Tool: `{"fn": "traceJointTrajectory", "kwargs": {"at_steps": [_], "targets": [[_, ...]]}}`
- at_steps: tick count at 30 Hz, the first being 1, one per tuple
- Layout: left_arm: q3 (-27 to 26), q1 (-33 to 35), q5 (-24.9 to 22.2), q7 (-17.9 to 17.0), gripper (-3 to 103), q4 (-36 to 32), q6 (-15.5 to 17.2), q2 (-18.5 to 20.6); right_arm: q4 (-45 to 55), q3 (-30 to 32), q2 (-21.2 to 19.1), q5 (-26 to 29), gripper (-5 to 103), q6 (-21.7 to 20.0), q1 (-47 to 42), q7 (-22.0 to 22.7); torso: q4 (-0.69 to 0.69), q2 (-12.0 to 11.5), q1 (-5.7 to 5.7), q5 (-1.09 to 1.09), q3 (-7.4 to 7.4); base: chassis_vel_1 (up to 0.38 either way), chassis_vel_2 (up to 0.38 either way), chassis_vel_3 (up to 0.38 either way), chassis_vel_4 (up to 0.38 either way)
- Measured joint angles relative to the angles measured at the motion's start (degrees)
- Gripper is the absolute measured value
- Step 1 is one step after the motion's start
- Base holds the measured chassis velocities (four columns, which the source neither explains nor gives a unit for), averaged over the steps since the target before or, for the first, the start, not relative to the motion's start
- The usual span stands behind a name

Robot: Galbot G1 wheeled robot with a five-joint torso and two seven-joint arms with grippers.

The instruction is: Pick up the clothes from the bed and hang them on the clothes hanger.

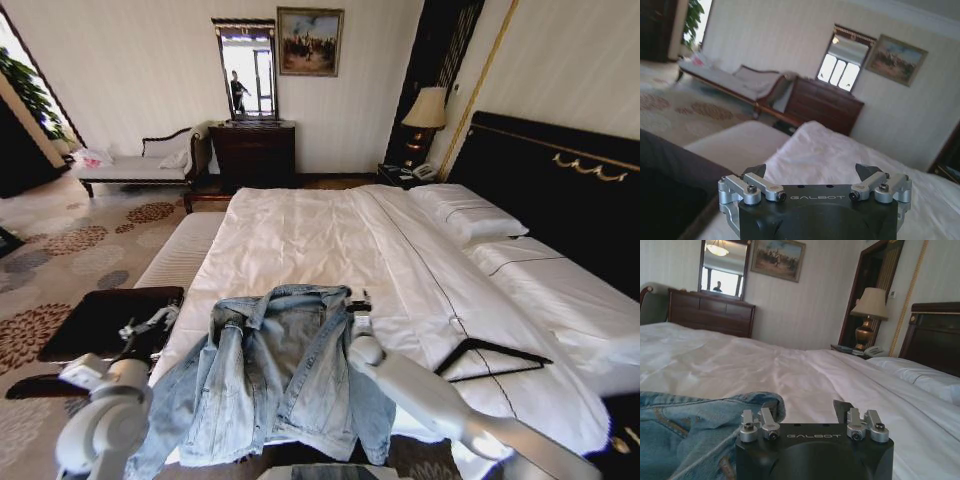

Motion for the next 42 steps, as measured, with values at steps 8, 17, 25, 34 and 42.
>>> {"fn": "traceJointTrajectory", "kwargs": {"at_steps": [8,17,25,34,42], "targets": [[4.01,-1.78,3.24,2.12,100,4.73,0.56,0.98,4.20,-0.32,-1.25,-0.95,88,3.68,-3.19,-5.73,0.03,0.00,-0.01,0.02,0.00,0.000,0.000,0.000,0.000],[6.55,-0.81,5.78,3.15,100,7.91,-0.37,-1.69,7.36,-2.88,-0.23,-2.16,100,5.94,-5.65,-10.49,0.03,0.00,0.00,0.01,0.00,0.000,0.000,0.000,0.000],[11.26,-2.26,4.52,4.31,100,11.61,-0.01,-0.05,13.70,3.00,-3.61,-0.52,100,5.98,-7.15,-8.57,0.01,0.00,-0.01,0.00,0.00,0.000,0.000,0.000,0.000],[21.28,-9.95,5.29,6.83,100,22.00,0.25,1.51,15.12,9.24,-4.05,-2.07,100,5.93,-14.62,-8.01,0.00,0.00,-0.01,0.01,0.00,0.000,0.000,0.000,0.000],[27.18,-19.44,6.18,9.01,100,32.40,-0.16,0.51,14.57,13.28,-3.60,-3.83,100,6.29,-19.59,-8.00,0.00,-0.01,0.00,0.01,0.00,0.000,0.000,0.000,0.000]]}}
